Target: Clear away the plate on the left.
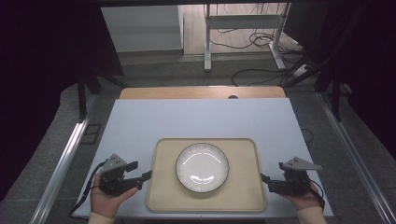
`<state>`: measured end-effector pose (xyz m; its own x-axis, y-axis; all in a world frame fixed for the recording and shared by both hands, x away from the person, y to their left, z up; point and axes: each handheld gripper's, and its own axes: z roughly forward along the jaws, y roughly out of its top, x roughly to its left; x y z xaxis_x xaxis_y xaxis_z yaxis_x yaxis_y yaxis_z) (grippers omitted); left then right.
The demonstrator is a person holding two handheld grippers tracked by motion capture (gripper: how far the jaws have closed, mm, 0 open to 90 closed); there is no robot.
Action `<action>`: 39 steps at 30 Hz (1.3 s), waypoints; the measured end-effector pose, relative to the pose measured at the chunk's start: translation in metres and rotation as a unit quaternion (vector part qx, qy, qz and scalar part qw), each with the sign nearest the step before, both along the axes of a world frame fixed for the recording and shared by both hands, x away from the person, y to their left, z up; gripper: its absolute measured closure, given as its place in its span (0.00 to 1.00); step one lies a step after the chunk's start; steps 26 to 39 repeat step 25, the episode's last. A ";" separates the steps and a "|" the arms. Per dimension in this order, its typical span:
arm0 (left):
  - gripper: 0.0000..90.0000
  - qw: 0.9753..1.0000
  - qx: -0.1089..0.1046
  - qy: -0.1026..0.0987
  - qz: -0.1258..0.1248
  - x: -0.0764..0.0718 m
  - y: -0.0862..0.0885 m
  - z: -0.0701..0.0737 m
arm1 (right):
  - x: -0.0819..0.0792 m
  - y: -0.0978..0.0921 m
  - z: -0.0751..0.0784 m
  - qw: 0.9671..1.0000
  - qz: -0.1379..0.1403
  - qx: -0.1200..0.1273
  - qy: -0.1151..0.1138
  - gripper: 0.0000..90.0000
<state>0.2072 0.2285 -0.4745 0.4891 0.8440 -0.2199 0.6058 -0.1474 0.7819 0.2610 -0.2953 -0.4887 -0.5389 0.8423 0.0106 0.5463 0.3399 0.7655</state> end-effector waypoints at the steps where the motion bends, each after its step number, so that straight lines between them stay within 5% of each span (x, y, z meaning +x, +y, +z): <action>1: 0.34 1.000 -0.002 0.002 0.001 -0.002 0.001 -0.001 | 0.000 0.000 -0.001 1.000 0.002 -0.001 0.001 0.18; 3: 0.33 1.000 0.004 0.012 0.008 -0.004 0.006 -0.004 | 0.001 0.000 -0.001 1.000 0.005 -0.004 0.001 0.18; 7: 0.31 0.999 -0.027 0.028 0.021 -0.001 0.015 -0.012 | 0.000 0.001 -0.002 1.000 0.010 -0.004 -0.001 0.18; 12: 0.31 0.999 -0.016 0.014 0.027 0.003 0.015 -0.013 | 0.000 0.003 -0.002 1.000 0.017 -0.007 -0.002 0.18; 17: 0.31 0.999 0.005 0.020 0.029 0.010 0.017 -0.017 | 0.000 0.003 -0.002 1.000 0.017 -0.008 -0.002 0.18; 22: 0.33 0.999 0.003 0.033 0.029 0.016 0.021 -0.019 | 0.000 0.003 -0.002 1.000 0.018 -0.009 -0.003 0.18; 39: 0.31 0.999 0.006 0.025 0.028 0.017 0.023 -0.020 | 0.001 0.003 -0.003 1.000 0.019 -0.011 -0.002 0.18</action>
